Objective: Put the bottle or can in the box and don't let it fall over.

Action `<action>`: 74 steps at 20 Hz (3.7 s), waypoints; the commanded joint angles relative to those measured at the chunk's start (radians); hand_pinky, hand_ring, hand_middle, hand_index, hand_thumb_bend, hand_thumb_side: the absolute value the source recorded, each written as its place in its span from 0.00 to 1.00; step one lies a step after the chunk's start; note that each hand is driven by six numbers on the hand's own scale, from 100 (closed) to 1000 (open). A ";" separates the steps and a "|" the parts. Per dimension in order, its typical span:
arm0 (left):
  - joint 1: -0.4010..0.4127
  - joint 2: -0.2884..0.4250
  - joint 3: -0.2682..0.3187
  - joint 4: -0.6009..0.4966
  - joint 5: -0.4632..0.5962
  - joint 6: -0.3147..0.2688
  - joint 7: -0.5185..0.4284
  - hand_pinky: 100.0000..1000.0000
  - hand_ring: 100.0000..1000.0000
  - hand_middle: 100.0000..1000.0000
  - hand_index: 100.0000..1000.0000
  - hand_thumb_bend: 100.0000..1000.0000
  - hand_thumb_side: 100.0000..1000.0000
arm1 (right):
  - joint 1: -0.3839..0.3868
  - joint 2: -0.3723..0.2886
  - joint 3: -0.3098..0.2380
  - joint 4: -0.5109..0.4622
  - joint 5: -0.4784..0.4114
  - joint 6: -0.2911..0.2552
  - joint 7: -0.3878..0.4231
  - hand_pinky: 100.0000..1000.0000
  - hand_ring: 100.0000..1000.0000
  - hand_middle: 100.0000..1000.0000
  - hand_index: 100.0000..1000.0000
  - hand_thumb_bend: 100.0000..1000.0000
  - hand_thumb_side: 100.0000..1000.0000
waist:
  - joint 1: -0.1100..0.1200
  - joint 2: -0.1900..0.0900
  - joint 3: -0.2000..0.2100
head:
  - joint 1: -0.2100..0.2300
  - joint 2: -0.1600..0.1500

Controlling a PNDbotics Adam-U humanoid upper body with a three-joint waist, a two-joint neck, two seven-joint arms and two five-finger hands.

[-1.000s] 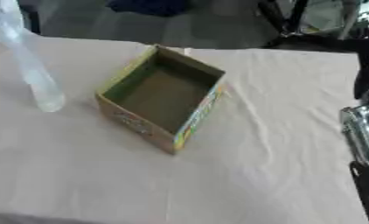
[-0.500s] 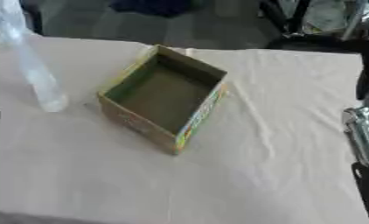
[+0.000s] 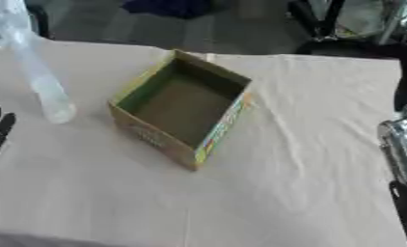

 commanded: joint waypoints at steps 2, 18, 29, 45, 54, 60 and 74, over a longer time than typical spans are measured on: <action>-0.036 0.002 -0.004 -0.002 0.059 0.004 -0.008 0.00 0.00 0.00 1.00 0.86 1.00 | -0.013 -0.015 -0.002 -0.018 -0.003 -0.001 0.003 1.00 0.96 0.96 0.86 0.10 0.49 | 0.003 -0.019 -0.001 | 0.004 -0.004; -0.139 -0.035 0.003 0.105 0.005 -0.036 0.031 0.00 0.00 0.00 1.00 0.84 1.00 | -0.011 -0.012 0.001 -0.016 -0.005 -0.003 0.003 1.00 0.96 0.97 0.86 0.10 0.49 | 0.004 -0.015 -0.009 | 0.019 0.005; -0.163 -0.035 0.037 0.118 -0.047 -0.082 0.055 0.00 0.00 0.00 1.00 0.82 1.00 | -0.007 -0.010 0.003 -0.013 -0.005 -0.004 0.003 1.00 0.96 0.97 0.86 0.10 0.50 | 0.008 -0.013 -0.010 | 0.021 0.008; -0.200 -0.031 0.054 0.148 -0.009 -0.081 0.052 0.00 0.00 0.00 1.00 0.79 1.00 | -0.006 -0.011 0.004 -0.014 -0.010 -0.004 0.004 1.00 0.96 0.97 0.86 0.10 0.50 | 0.006 -0.014 -0.007 | 0.025 0.001; -0.240 -0.037 0.049 0.196 0.031 -0.064 0.049 0.00 0.00 0.00 1.00 0.78 1.00 | -0.005 -0.009 0.005 -0.015 -0.012 -0.005 0.004 1.00 0.96 0.97 0.86 0.10 0.50 | 0.006 -0.012 -0.009 | 0.028 -0.001; -0.262 -0.036 0.048 0.220 0.051 -0.055 0.043 0.00 0.00 0.00 1.00 0.78 1.00 | -0.007 -0.009 0.007 -0.015 -0.013 -0.005 0.006 1.00 0.96 0.97 0.86 0.10 0.50 | 0.005 -0.010 -0.010 | 0.031 -0.005; -0.323 -0.048 0.057 0.292 0.048 -0.064 0.041 0.00 0.00 0.00 1.00 0.77 1.00 | -0.011 -0.006 0.011 -0.018 -0.016 -0.003 0.010 1.00 0.96 0.97 0.86 0.09 0.50 | -0.001 -0.006 -0.012 | 0.044 -0.005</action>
